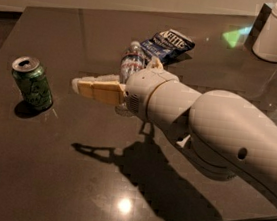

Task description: Place water bottle upright

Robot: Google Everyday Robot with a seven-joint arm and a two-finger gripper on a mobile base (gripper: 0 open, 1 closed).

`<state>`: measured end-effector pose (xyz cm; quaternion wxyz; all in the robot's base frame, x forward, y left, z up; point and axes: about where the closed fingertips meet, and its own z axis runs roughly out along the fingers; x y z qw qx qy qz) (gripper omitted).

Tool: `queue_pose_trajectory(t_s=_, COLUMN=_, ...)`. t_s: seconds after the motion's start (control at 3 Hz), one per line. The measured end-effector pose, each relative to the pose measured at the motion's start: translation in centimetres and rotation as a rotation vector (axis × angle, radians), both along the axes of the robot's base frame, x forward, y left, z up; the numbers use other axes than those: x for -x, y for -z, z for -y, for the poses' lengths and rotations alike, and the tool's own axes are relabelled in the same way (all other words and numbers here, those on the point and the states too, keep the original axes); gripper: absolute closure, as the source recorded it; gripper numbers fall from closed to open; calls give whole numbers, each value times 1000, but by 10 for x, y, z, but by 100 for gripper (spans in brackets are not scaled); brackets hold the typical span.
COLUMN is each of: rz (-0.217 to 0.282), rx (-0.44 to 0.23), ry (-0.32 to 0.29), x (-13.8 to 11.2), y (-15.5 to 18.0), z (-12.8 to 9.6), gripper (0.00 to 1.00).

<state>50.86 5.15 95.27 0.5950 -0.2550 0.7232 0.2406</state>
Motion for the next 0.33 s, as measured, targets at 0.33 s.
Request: queue_pose_trajectory(t_s=0.33, rz=0, rx=0, ry=0, x=0, y=0, z=0, gripper=0)
